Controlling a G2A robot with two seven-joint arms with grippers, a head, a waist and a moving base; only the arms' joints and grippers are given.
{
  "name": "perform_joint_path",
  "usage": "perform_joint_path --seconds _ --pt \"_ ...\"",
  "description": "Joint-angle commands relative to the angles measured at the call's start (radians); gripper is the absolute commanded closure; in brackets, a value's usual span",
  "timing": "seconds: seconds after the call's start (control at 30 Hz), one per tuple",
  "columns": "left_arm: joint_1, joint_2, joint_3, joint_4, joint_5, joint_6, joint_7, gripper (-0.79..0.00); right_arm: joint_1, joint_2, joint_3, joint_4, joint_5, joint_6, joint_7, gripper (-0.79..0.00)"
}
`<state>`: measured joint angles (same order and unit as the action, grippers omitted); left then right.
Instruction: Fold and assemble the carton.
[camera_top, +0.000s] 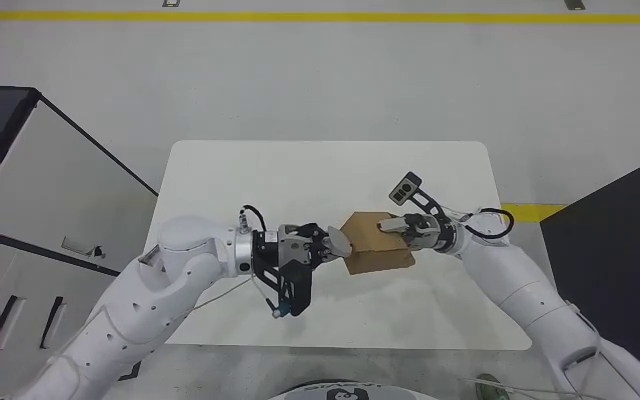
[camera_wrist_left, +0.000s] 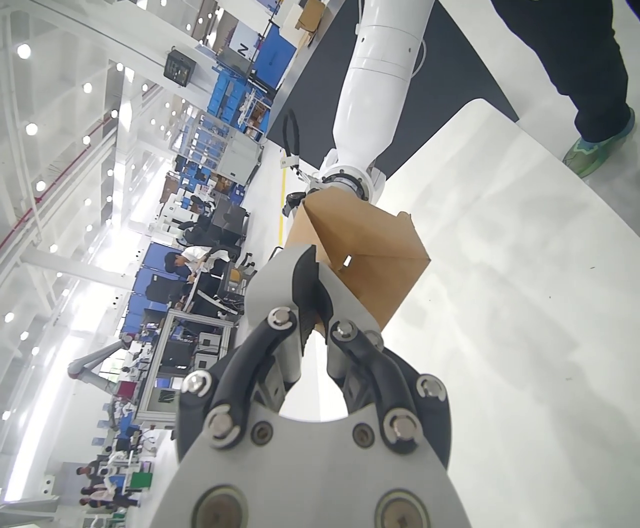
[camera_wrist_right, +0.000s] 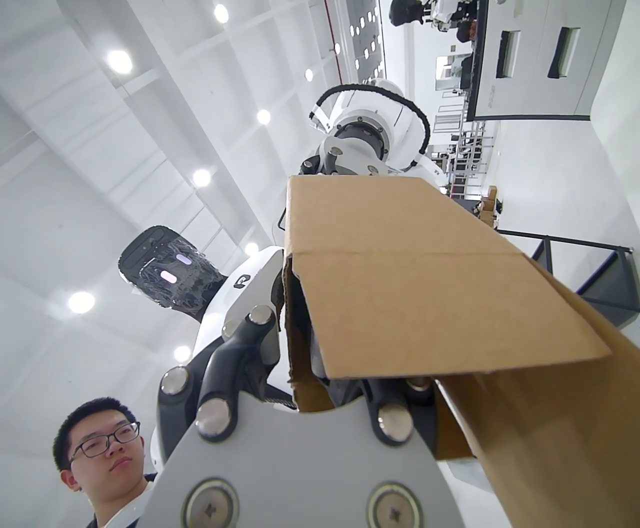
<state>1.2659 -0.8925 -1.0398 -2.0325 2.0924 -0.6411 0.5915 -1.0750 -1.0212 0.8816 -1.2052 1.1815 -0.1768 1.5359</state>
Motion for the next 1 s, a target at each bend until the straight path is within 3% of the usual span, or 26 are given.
perform_joint_path --seconds 0.0,0.73,0.97 --pt "-0.007 -0.002 0.013 0.005 0.007 -0.001 0.0 0.0 0.002 0.001 -0.006 -0.001 -0.001 -0.001 0.0 0.0" --pt "-0.011 -0.008 0.027 0.039 -0.01 0.03 -0.051 0.0 0.01 0.011 -0.035 -0.001 0.009 -0.018 0.0 0.0" --pt "-0.01 -0.007 0.031 0.03 0.017 0.025 -0.073 0.0 -0.021 0.013 0.001 -0.037 -0.023 -0.003 -0.048 0.0"
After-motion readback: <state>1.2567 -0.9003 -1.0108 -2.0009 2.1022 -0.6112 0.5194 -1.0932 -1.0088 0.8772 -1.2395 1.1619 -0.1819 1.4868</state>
